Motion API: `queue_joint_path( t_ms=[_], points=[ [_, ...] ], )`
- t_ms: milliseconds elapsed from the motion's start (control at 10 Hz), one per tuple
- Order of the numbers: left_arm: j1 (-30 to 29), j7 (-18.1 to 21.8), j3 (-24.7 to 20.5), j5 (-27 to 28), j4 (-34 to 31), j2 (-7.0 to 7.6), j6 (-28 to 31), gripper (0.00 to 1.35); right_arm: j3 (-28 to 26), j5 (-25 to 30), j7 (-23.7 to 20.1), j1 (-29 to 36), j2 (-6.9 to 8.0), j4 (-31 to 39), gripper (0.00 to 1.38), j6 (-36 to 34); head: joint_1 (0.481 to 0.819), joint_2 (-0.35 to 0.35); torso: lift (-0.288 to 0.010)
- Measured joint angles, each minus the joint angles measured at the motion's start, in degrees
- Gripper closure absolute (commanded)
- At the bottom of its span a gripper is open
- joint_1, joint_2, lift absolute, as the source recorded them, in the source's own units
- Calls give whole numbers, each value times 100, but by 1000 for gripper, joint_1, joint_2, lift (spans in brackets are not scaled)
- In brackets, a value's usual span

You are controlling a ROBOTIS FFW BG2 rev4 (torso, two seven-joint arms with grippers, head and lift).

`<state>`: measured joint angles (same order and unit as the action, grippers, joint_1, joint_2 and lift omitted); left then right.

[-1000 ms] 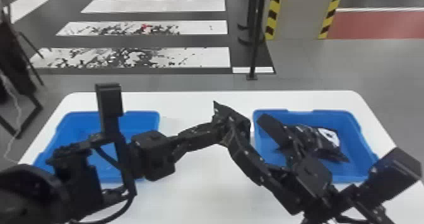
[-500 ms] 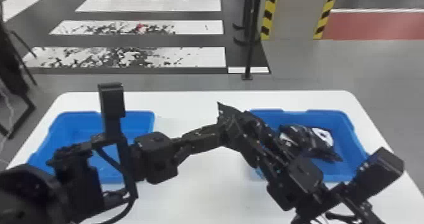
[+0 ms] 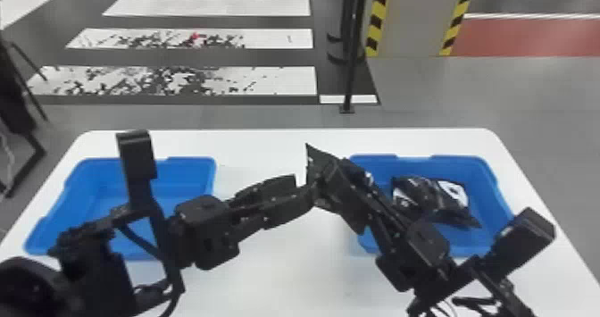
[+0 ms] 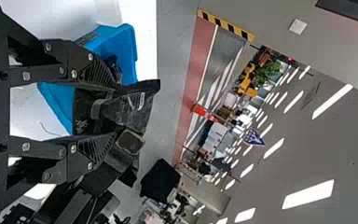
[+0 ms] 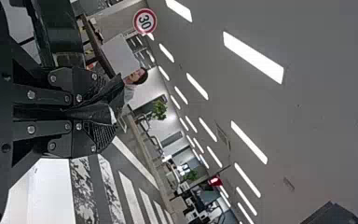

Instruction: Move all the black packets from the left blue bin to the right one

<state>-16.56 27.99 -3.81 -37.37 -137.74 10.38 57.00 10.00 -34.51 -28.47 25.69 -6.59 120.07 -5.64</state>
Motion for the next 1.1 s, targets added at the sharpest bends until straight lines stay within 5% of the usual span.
queue_joint_path(
  t_ms=[300, 700, 1000, 1100],
  points=[
    [-663, 117, -93, -229, -5, -77, -491, 130, -412, -366, -27, -488, -85, -606, 1282, -194, 695, -16, -138],
    [-1244, 205, -242, -536, -29, -271, -936, 130, -1355, 410, -25, -1331, -198, -2056, 1260, -220, 695, -144, -138],
    [-1461, 278, -552, -578, -29, -401, -1412, 130, -2038, 883, -18, -1502, -212, -2624, 145, -257, 695, -218, -138],
    [-1568, 316, -679, -625, -29, -443, -1598, 130, -2106, 890, -18, -1373, -210, -2500, 71, -154, 695, -217, -138]
  ],
)
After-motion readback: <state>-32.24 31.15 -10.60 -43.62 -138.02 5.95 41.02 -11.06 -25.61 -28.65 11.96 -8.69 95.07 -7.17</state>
